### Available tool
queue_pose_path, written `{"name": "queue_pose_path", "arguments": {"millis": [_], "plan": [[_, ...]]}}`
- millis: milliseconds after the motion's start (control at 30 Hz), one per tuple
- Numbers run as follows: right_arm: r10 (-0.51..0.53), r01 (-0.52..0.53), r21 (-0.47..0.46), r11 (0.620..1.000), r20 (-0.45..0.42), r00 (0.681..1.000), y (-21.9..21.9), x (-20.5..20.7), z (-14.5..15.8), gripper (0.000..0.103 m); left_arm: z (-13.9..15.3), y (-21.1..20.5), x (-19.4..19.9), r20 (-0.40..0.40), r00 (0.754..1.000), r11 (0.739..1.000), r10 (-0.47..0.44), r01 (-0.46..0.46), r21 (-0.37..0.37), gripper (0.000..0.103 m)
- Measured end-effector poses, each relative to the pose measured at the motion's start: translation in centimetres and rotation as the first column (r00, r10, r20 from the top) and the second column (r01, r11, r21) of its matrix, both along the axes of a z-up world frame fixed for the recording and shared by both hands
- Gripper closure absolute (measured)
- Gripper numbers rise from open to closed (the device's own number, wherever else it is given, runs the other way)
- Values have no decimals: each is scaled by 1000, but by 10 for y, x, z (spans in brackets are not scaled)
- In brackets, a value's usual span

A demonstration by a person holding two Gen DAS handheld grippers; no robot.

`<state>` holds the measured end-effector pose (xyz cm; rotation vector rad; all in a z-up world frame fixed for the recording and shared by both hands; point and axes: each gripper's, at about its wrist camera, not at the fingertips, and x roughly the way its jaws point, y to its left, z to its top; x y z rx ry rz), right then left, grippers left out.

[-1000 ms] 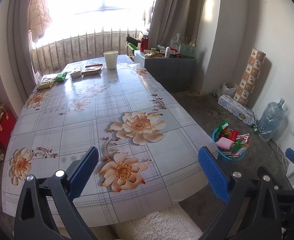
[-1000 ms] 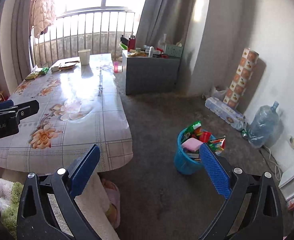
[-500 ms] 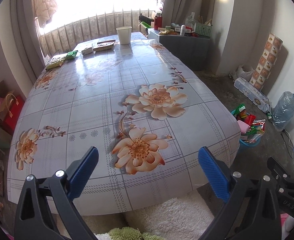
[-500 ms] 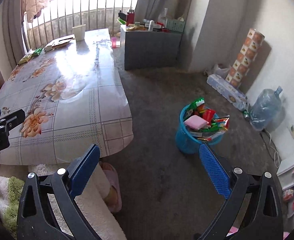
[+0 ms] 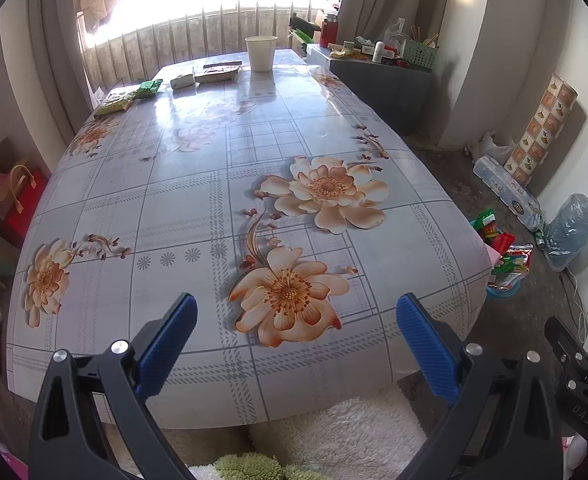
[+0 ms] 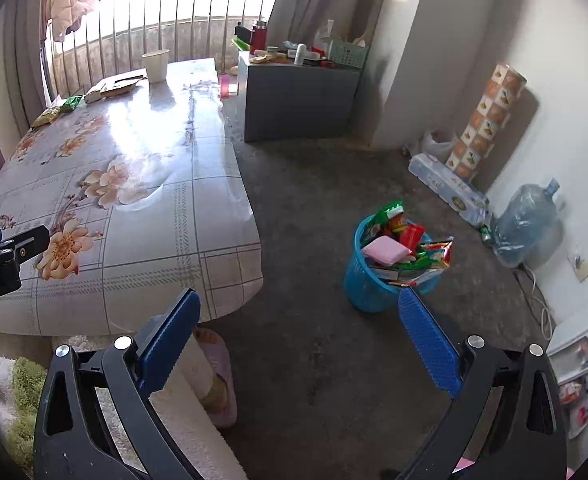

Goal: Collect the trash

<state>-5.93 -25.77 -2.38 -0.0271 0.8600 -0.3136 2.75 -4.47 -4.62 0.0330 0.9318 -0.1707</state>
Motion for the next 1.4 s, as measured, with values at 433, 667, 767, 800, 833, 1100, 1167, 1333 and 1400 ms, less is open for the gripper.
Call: {"name": "queue_pose_path", "arguments": {"millis": [433,667,767,800,833,1100,1167,1333,1400], "plan": [[29,-28,9,1000,-19,999,5,3,2,8,4,6,-1,6,1000,1000,9,-9,6,5],[32,-31,19,999,-69,997,6,13,8,8,2,3,3,-23,1000,1000,-7,7,6,5],[27,-27,6,1000,-71,997,7,17,16,8,5,2,6,-16,1000,1000,-11,11,5,5],[26,-26,2,1000,-72,997,8,18,18,8,7,1,6,-11,1000,1000,-11,12,6,5],[25,-26,-2,1000,-72,997,8,19,20,8,8,1,7,-7,1000,1000,-11,11,5,5],[26,-27,-16,999,-82,996,11,25,26,8,13,5,17,9,1000,1000,-1,1,-1,5],[25,-27,-15,1000,-88,996,11,26,25,8,12,5,20,7,1000,1000,0,0,1,5],[26,-28,-20,999,-103,994,13,32,24,8,9,6,27,-2,1000,1000,-4,4,2,5],[24,-27,-25,999,-106,994,13,34,24,8,9,6,26,-2,1000,1000,-4,4,2,5]]}}
